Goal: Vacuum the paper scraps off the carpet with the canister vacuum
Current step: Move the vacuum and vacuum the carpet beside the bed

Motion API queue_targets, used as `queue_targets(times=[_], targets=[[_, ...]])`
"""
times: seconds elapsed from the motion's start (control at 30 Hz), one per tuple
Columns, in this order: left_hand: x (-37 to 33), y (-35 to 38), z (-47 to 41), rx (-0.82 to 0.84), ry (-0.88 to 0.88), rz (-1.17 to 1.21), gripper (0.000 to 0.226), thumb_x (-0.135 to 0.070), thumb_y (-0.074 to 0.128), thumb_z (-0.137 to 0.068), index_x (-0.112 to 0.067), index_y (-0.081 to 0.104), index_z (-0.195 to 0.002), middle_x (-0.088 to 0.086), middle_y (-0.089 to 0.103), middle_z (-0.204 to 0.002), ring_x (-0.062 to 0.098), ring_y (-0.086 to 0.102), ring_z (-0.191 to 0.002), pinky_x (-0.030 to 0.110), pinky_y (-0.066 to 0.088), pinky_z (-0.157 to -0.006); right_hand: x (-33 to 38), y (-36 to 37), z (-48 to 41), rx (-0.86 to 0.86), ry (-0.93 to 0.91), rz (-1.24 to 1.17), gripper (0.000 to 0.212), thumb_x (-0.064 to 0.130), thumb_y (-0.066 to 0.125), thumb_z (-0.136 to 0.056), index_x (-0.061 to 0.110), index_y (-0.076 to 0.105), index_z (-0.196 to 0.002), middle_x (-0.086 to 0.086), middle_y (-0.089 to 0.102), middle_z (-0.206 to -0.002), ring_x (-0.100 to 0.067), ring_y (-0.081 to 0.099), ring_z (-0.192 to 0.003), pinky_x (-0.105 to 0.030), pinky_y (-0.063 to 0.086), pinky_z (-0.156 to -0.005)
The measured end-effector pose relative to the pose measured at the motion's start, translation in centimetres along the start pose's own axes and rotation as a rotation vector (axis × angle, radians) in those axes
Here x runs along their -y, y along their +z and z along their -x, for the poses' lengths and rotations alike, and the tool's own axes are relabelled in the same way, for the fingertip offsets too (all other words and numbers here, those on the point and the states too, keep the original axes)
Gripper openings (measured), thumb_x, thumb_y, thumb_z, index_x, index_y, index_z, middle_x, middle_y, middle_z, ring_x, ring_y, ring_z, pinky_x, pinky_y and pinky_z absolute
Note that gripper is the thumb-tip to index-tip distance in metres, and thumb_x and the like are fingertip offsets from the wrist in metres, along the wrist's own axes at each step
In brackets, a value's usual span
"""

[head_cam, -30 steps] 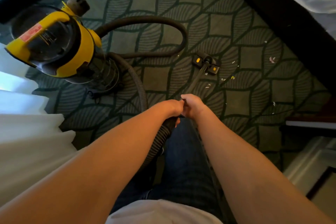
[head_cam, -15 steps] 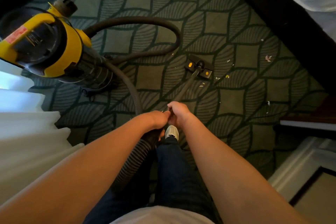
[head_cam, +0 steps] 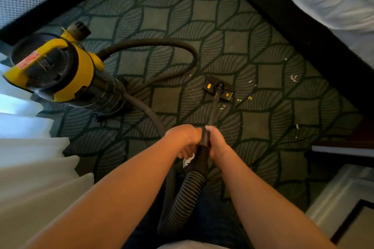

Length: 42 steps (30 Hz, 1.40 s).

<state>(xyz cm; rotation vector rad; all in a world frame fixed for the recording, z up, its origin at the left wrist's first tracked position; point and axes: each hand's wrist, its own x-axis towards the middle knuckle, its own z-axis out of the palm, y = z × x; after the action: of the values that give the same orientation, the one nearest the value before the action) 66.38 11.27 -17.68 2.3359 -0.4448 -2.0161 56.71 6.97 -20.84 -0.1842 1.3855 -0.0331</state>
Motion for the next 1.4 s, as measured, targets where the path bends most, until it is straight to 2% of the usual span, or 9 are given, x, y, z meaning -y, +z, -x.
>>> queue_targets(times=[0.07, 0.13, 0.27, 0.43, 0.67, 0.83, 0.97, 1.17, 1.4], targets=[[-0.4, -0.3, -0.8, -0.007, 0.016, -0.030, 0.052, -0.042, 0.029, -0.101, -0.007, 0.061, -0.080, 0.011, 0.071, -0.082, 0.024, 0.071, -0.082, 0.037, 0.057, -0.085, 0.2, -0.3, -0.3, -0.042, -0.001, -0.060, 0.027, 0.026, 0.044, -0.100, 0.004, 0.055, -0.110, -0.011, 0.056, -0.082, -0.017, 0.051, -0.064, -0.024, 0.050, -0.048], [-0.8, -0.4, -2.0, -0.014, 0.060, 0.011, 0.048, -0.038, 0.029, -0.102, -0.004, 0.058, -0.084, 0.015, 0.069, -0.088, 0.029, 0.070, -0.085, 0.037, 0.057, -0.083, 0.5, -0.8, -0.1, -0.036, 0.023, -0.143, 0.022, 0.024, 0.044, -0.100, 0.004, 0.053, -0.103, -0.010, 0.052, -0.079, -0.015, 0.049, -0.062, -0.018, 0.047, -0.037], [-1.4, -0.1, -5.0, -0.037, 0.220, 0.014, 0.037, -0.031, 0.034, -0.102, -0.004, 0.058, -0.108, 0.014, 0.063, -0.084, 0.027, 0.059, -0.073, 0.035, 0.048, -0.070, -0.1, -1.2, 1.6, 0.021, 0.042, -0.254, 0.029, 0.026, 0.043, -0.101, -0.001, 0.053, -0.096, -0.012, 0.052, -0.075, -0.014, 0.047, -0.058, -0.019, 0.047, -0.037], [-1.1, 1.4, -6.7, 0.046, 0.308, -0.116, 0.039, -0.028, 0.040, -0.101, 0.002, 0.061, -0.115, 0.018, 0.064, -0.100, 0.031, 0.062, -0.094, 0.033, 0.048, -0.079, -3.6, -0.9, 2.1, 0.045, 0.042, -0.332, 0.033, 0.033, 0.048, -0.100, 0.003, 0.056, -0.087, -0.010, 0.050, -0.067, -0.011, 0.047, -0.037, -0.017, 0.044, -0.034], [0.2, 0.7, -8.2, -0.016, 0.358, -0.226, 0.039, -0.022, 0.045, -0.101, 0.010, 0.060, -0.117, 0.027, 0.063, -0.117, 0.037, 0.060, -0.111, 0.036, 0.047, -0.089, -5.5, 1.9, 0.5, 0.075, 0.034, -0.423, 0.049, 0.044, 0.040, -0.103, 0.005, 0.048, -0.074, -0.007, 0.044, -0.046, -0.014, 0.043, -0.028, -0.016, 0.037, -0.030], [0.9, -0.2, -9.2, 0.008, 0.338, -0.133, 0.032, -0.021, 0.052, -0.098, 0.008, 0.062, -0.107, 0.019, 0.062, -0.090, 0.030, 0.061, -0.089, 0.040, 0.049, -0.089, -5.8, 2.9, 1.0, 0.058, 0.024, -0.429, 0.047, 0.042, 0.040, -0.103, 0.005, 0.048, -0.076, -0.007, 0.042, -0.050, -0.013, 0.042, -0.028, -0.014, 0.037, -0.031], [0.4, -0.1, -9.5, 0.017, 0.296, -0.086, 0.024, -0.021, 0.056, -0.096, -0.008, 0.056, -0.077, 0.010, 0.056, -0.071, 0.028, 0.059, -0.081, 0.036, 0.048, -0.078, -5.5, 2.8, 1.3, 0.060, 0.042, -0.409, 0.047, 0.044, 0.040, -0.103, 0.004, 0.049, -0.079, -0.006, 0.042, -0.058, -0.012, 0.043, -0.030, -0.015, 0.038, -0.031], [0.1, 0.7, -8.7, 0.085, 0.222, -0.126, 0.017, -0.021, 0.056, -0.096, -0.006, 0.062, -0.092, 0.015, 0.070, -0.097, 0.024, 0.070, -0.094, 0.038, 0.056, -0.089, -6.5, 0.9, 1.4, 0.053, 0.055, -0.379, 0.044, 0.044, 0.043, -0.102, 0.003, 0.053, -0.089, -0.006, 0.045, -0.062, -0.011, 0.044, -0.034, -0.015, 0.038, -0.033], [-0.7, 5.0, -8.3, 0.048, 0.214, -0.179, 0.019, -0.024, 0.059, -0.094, -0.012, 0.056, -0.079, 0.011, 0.069, -0.093, 0.023, 0.070, -0.093, 0.037, 0.055, -0.089, -7.1, -4.0, 1.8, 0.048, 0.041, -0.334, 0.040, 0.042, 0.046, -0.101, 0.004, 0.055, -0.097, -0.007, 0.050, -0.063, -0.011, 0.046, -0.042, -0.018, 0.040, -0.034]])
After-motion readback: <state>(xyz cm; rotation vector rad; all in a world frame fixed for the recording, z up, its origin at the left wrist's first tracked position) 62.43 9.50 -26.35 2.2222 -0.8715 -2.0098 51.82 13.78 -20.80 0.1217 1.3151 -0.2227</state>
